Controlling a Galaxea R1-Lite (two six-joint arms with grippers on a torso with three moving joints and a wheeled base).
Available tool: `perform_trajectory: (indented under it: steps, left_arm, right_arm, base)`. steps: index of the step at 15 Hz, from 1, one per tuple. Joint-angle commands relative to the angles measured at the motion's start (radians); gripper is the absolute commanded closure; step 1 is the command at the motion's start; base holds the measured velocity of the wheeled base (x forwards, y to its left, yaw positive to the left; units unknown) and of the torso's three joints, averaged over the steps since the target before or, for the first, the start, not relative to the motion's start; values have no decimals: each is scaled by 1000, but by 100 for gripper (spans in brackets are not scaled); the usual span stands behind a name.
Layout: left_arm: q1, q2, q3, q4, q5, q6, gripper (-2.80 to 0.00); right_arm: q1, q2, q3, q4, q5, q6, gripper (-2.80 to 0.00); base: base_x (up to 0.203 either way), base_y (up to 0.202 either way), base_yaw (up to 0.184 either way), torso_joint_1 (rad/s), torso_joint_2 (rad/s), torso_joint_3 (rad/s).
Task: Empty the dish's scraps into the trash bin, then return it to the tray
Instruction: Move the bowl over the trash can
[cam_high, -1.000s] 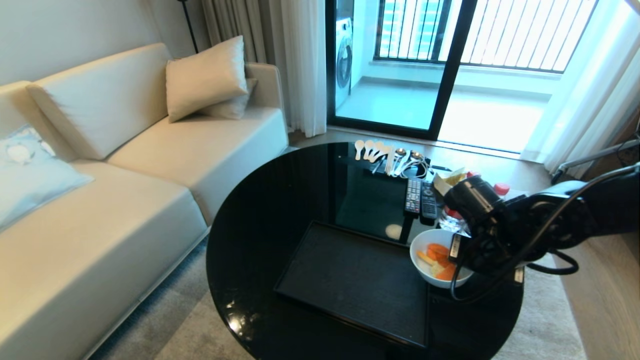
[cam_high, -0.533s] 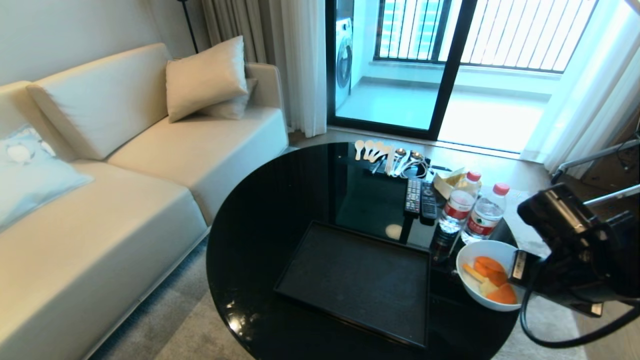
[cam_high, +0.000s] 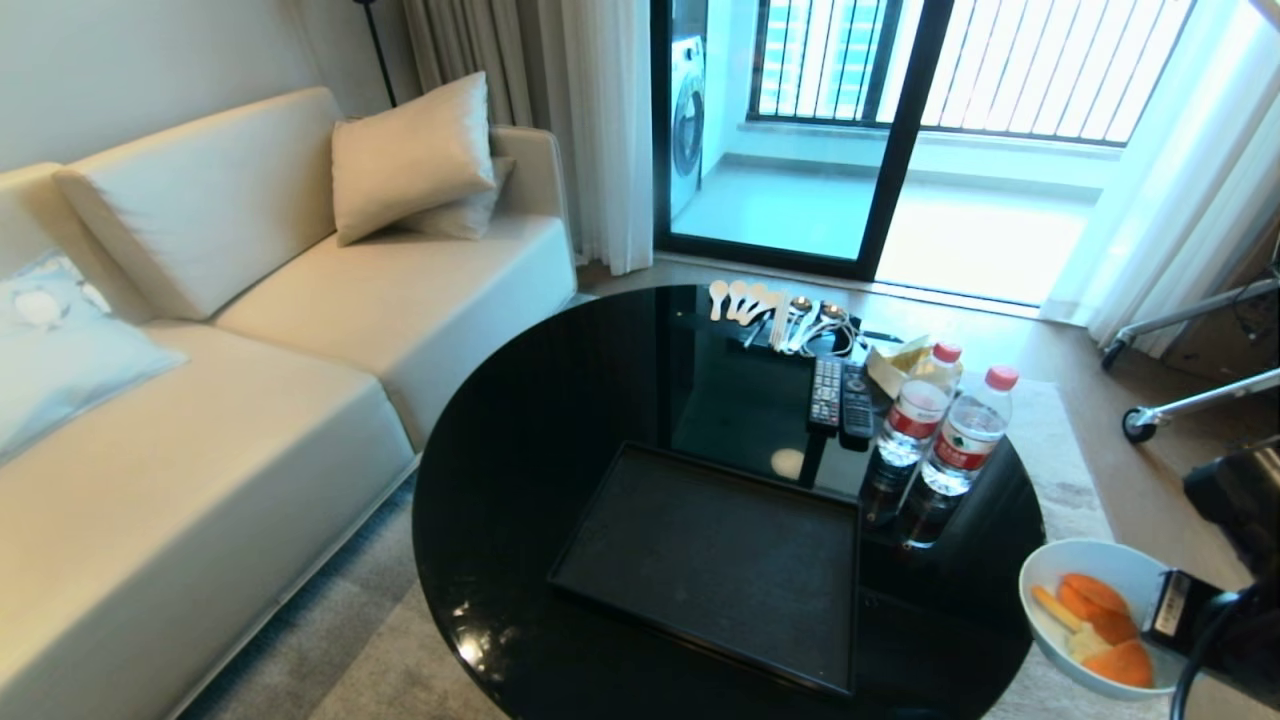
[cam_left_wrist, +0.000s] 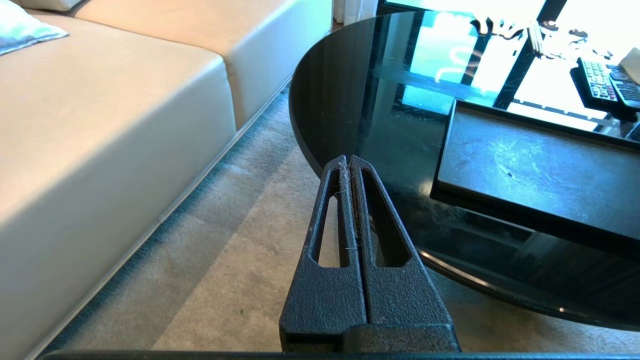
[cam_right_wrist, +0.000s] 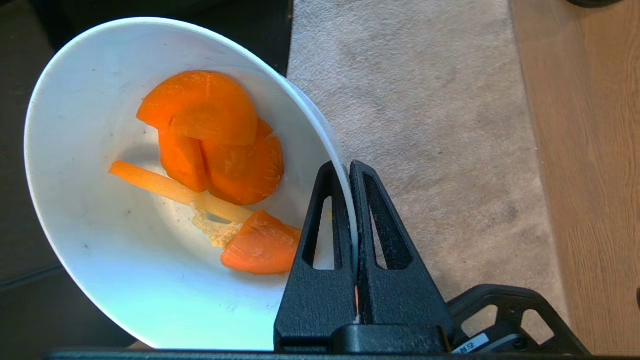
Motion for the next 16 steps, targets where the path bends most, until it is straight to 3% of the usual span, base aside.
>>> perform_trajectory:
  steps: [1,11,16]
  left_arm:
    - [0,0,0,0,0,-1,0]
    - [0,0,0,0,0,-1,0]
    - [0,1,0,0,0,-1,0]
  right_arm:
    - [-28,-28,33,-1,-2,5,0]
    - [-31,-95,92,-4,5,9,0]
    - [-30,-75,80,-5,50,30,0]
  base:
    - [0,0,0,0,0,0]
    - [0,0,0,0,0,0]
    - [0,0,0,0,0,0]
